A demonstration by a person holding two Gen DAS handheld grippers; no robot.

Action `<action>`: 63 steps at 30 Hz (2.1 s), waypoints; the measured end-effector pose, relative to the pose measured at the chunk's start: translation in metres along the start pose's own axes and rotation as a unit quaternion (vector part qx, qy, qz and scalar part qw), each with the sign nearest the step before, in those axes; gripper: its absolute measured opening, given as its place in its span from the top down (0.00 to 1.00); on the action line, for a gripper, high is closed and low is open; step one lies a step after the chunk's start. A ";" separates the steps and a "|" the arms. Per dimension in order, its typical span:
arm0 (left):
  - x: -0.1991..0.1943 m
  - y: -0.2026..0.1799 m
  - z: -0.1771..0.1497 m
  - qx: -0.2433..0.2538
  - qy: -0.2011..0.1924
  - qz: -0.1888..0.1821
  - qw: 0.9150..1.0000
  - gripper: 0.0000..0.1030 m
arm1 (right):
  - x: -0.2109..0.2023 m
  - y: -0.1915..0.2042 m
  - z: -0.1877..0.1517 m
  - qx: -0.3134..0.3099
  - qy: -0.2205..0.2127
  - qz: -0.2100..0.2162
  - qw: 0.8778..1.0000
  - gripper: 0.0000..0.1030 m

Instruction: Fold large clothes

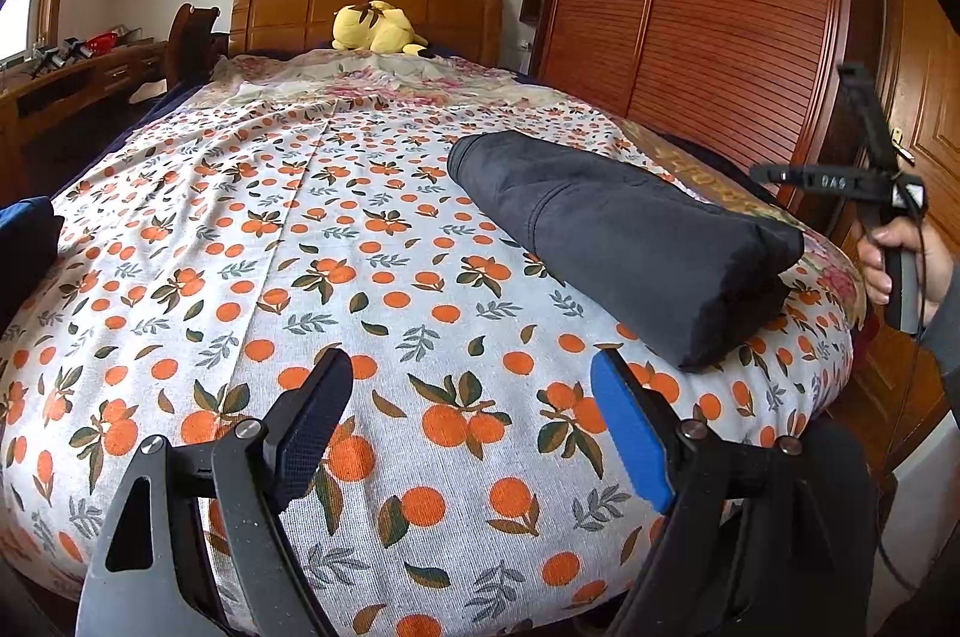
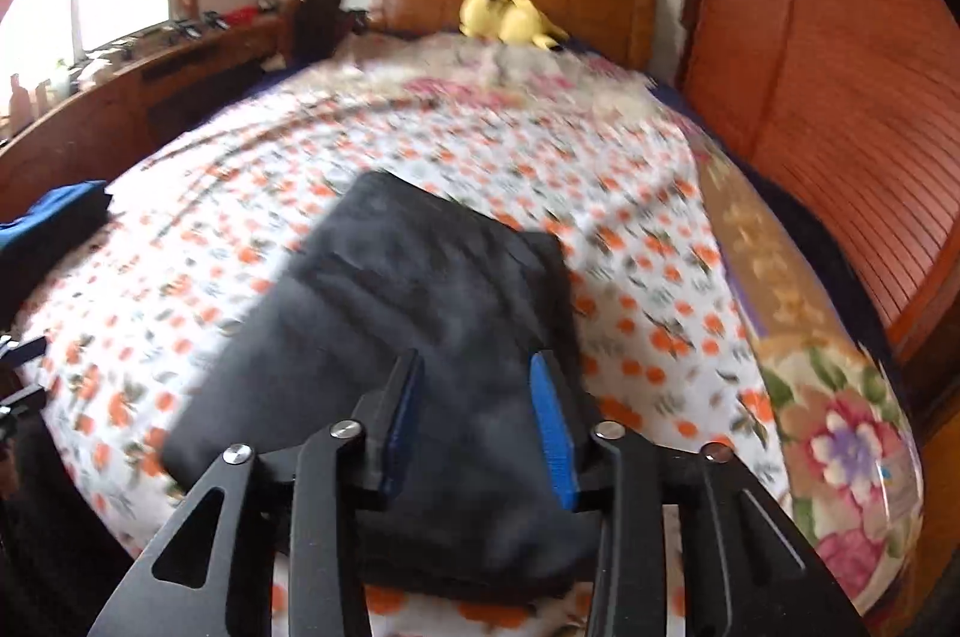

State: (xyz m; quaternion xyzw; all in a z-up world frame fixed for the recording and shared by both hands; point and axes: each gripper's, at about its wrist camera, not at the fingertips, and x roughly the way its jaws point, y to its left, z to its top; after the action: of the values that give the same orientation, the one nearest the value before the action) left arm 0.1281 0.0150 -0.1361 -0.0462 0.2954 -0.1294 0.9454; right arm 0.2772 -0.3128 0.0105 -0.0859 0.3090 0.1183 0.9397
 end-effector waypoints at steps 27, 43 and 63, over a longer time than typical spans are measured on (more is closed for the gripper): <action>-0.004 0.001 0.000 0.000 -0.004 -0.003 1.000 0.20 | 0.026 0.066 -0.026 -0.084 0.060 0.082 0.991 0.57; 0.027 -0.007 0.027 0.038 -0.014 -0.016 0.999 0.20 | 0.048 0.005 -0.085 0.014 0.098 0.042 0.994 0.57; 0.159 -0.027 0.125 0.114 0.031 -0.070 0.991 0.20 | 0.025 -0.051 -0.119 0.111 0.100 -0.001 0.989 0.57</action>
State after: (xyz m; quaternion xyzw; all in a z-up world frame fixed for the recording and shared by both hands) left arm 0.3193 -0.0525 -0.1159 0.0457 0.3041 -0.2295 0.9235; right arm 0.2442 -0.3849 -0.0947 0.0069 0.4129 0.0728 0.9078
